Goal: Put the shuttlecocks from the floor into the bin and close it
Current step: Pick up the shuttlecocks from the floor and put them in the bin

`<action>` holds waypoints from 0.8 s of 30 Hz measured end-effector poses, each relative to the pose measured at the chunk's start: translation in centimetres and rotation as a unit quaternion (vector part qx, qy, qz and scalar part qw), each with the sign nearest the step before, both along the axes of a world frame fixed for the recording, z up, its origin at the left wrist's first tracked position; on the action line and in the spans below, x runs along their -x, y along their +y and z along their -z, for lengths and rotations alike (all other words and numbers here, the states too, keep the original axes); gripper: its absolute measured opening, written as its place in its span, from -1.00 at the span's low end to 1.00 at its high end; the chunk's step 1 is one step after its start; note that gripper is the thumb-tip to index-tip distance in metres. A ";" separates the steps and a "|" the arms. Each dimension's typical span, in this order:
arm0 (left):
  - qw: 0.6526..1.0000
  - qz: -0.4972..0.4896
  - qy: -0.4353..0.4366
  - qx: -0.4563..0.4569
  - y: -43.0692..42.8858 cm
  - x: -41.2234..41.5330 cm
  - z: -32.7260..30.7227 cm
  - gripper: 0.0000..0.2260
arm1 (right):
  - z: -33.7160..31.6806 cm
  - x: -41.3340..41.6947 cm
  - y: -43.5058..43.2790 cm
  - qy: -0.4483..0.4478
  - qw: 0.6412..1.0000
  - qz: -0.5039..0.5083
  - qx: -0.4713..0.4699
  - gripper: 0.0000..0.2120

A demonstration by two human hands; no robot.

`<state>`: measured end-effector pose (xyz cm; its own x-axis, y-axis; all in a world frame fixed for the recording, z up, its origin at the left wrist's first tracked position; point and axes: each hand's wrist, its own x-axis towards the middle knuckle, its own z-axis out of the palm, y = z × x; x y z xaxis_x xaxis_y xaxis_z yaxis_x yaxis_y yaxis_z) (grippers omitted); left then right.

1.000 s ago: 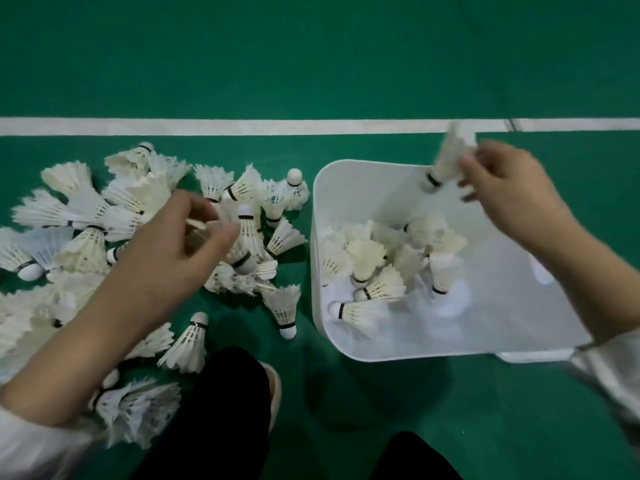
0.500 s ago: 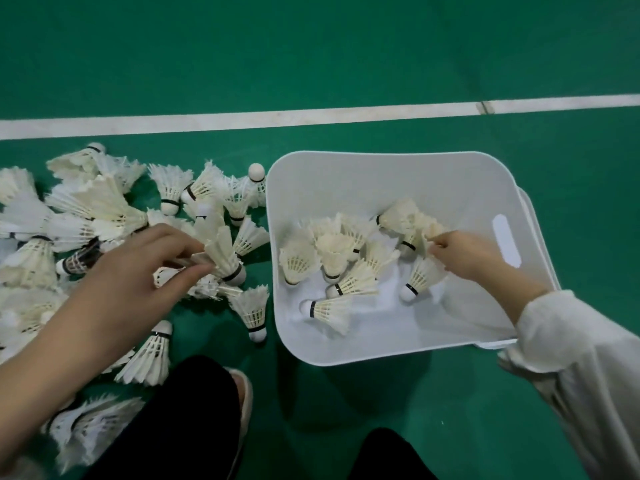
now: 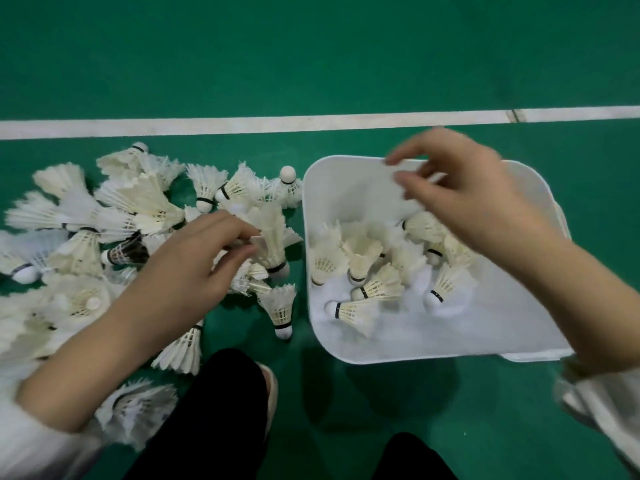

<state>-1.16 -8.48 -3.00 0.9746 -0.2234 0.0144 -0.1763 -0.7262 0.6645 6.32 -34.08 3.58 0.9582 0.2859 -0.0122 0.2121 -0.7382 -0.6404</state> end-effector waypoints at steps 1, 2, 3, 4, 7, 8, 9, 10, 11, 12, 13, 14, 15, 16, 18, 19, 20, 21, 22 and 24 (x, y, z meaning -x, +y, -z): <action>1.000 -0.002 -0.006 0.007 -0.1 -0.1 -0.4 -0.84 | -0.3 0.3 2.3 0.016 0.997 -0.070 -0.035 -0.82; 1.000 -0.005 -0.013 0.016 -0.2 -0.2 -0.7 -0.86 | -0.1 0.6 4.5 0.037 0.990 -0.134 -0.035 -0.77; 0.999 -0.009 -0.022 0.024 -0.2 -0.4 -0.9 -0.89 | 0.5 0.8 6.4 0.053 0.981 -0.186 -0.014 -0.74; 0.999 -0.013 -0.037 0.028 -0.3 -0.5 -1.2 -0.92 | 1.4 0.9 7.9 0.056 0.972 -0.226 0.017 -0.74; 0.995 -0.056 -0.067 0.047 -0.2 -0.7 -1.7 -0.85 | 2.9 0.6 9.9 0.017 0.971 -0.229 0.069 -0.88; 0.992 -0.083 -0.068 0.064 -0.1 -0.6 -1.9 -0.77 | 2.8 0.3 9.6 0.018 0.978 -0.200 0.056 -0.92; 0.988 -0.109 -0.077 0.079 0.2 -0.6 -1.9 -0.69 | 2.4 -0.1 8.9 0.028 0.986 -0.162 0.031 -0.95; 0.984 -0.128 -0.086 0.087 0.5 -0.7 -1.9 -0.64 | 1.8 -0.6 7.8 0.034 0.993 -0.114 -0.001 -0.94; 0.983 -0.137 -0.083 0.089 0.7 -0.8 -1.6 -0.63 | 1.2 -1.2 6.3 0.029 0.997 -0.060 -0.040 -0.93; 0.986 -0.133 -0.061 0.083 0.9 -0.9 -1.2 -0.67 | 0.6 -1.9 4.5 0.020 0.997 -0.003 -0.077 -0.93; 0.991 -0.116 -0.028 0.069 0.9 -1.0 -0.2 -0.72 | 0.2 -2.4 2.5 0.015 0.994 0.051 -0.093 -0.93; 0.995 -0.086 0.010 0.044 0.8 -1.0 1.0 -0.79 | 0.3 -2.6 0.5 0.018 0.993 0.096 -0.071 -0.89; 0.998 -0.049 0.041 0.017 0.4 -0.9 2.4 -0.82 | 0.8 -2.7 -1.4 0.038 0.991 0.129 -0.016 -0.83; 0.998 -0.009 0.062 -0.006 0.0 -0.6 4.1 -0.83 | 1.9 -2.4 -3.1 0.071 0.985 0.152 0.041 -0.80; 0.993 0.060 0.087 -0.049 -1.0 0.1 7.4 -0.76 | 4.7 -1.4 -5.4 0.132 0.971 0.179 0.089 -0.83; 0.989 0.079 0.101 -0.070 -1.4 0.5 8.7 -0.70 | 6.3 -1.1 -6.0 0.151 0.966 0.184 0.096 -0.84; 0.986 0.091 0.112 -0.087 -1.6 0.8 9.8 -0.65 | 7.6 -0.8 -6.3 0.167 0.962 0.183 0.115 -0.84; 0.983 0.101 0.115 -0.097 -1.7 1.2 10.6 -0.62 | 8.7 -0.7 -6.4 0.179 0.957 0.177 0.142 -0.82; 0.982 0.110 0.111 -0.103 -1.6 1.5 11.4 -0.61 | 9.5 -0.6 -6.5 0.184 0.954 0.174 0.162 -0.81; 0.982 0.119 0.094 -0.110 -1.3 1.9 12.5 -0.61 | 10.5 -0.8 -6.7 0.187 0.952 0.189 0.151 -0.79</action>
